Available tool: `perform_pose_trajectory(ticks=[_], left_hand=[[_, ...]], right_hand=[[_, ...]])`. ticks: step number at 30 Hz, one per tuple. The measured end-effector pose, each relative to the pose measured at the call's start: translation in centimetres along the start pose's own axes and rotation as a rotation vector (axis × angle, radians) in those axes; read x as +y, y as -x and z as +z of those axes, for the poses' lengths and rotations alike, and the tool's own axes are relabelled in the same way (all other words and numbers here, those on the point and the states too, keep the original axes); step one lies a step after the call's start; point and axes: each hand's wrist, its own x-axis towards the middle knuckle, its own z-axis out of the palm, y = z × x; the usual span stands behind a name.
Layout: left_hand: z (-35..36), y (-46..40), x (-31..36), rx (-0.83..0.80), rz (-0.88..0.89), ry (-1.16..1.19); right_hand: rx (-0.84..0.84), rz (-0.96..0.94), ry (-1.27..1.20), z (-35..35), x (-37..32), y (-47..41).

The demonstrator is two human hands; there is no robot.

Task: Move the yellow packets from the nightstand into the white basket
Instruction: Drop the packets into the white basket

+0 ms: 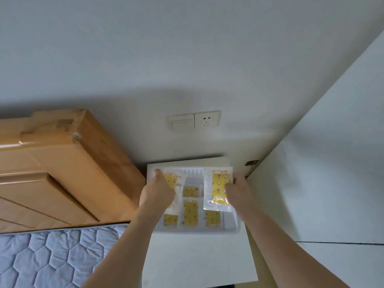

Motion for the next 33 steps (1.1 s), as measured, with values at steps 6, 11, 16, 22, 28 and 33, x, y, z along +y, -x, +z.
perform_pose_trajectory(ticks=[6,11,16,22,28,33], left_hand=[[4.8,-3.6,-2.3,-0.057,0.014,-0.146],[7.7,-5.2,-3.8,-0.108,-0.028,-0.116],[9.8,-6.4,-4.3,-0.27,-0.13,0.064],[11.6,-7.3,-5.5,-0.282,-0.167,0.151],[12.5,-8.6,-6.5,-0.328,-0.189,0.224],[14.1,-10.3,-6.4,-0.332,-0.201,0.377]], right_hand=[[-0.028,-0.003,0.22,2.2,3.2,-3.4],[-0.085,-0.09,0.41,3.8,6.1,-5.0],[-0.159,-0.158,0.677,5.0,7.8,-7.0],[-0.216,-0.086,0.791,6.6,10.2,-8.8],[-0.225,-0.054,0.812,7.4,11.8,-9.8],[-0.146,-0.127,0.75,8.1,10.5,-11.7]])
